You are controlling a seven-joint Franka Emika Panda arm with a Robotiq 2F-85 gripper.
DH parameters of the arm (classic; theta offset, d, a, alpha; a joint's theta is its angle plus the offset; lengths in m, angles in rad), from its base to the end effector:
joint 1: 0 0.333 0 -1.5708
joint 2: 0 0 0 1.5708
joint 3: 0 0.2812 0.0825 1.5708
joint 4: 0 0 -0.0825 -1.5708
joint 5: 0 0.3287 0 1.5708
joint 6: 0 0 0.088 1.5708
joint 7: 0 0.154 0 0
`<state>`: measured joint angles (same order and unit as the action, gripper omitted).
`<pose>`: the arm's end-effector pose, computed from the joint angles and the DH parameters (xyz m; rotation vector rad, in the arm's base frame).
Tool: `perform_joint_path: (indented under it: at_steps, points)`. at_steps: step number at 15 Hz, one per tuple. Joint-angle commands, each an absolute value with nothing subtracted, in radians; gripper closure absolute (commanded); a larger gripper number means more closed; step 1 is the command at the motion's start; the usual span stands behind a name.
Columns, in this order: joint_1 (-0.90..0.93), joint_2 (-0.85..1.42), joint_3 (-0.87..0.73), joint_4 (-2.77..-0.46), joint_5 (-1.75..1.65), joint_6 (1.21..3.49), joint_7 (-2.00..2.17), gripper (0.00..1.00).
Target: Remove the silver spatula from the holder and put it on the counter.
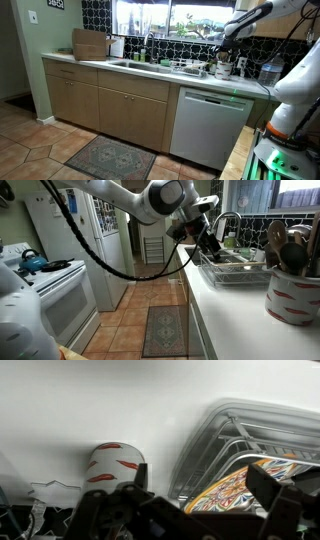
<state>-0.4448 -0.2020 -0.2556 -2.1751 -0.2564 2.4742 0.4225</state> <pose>0.3839 -0.3385 0.4765 2.5144 -1.3238 0.6821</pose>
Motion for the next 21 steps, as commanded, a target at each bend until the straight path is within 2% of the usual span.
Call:
perform_joint_path:
  at_steps: [1,17,21]
  points:
    - [-0.464,-0.151,-0.267,-2.133,-0.320,2.514,0.496,0.00]
    - [-0.485,-0.027,-0.362,-1.979,-0.542,2.584,0.665,0.00]
    - [-0.472,0.016,-0.383,-1.950,-0.500,2.616,0.687,0.15]
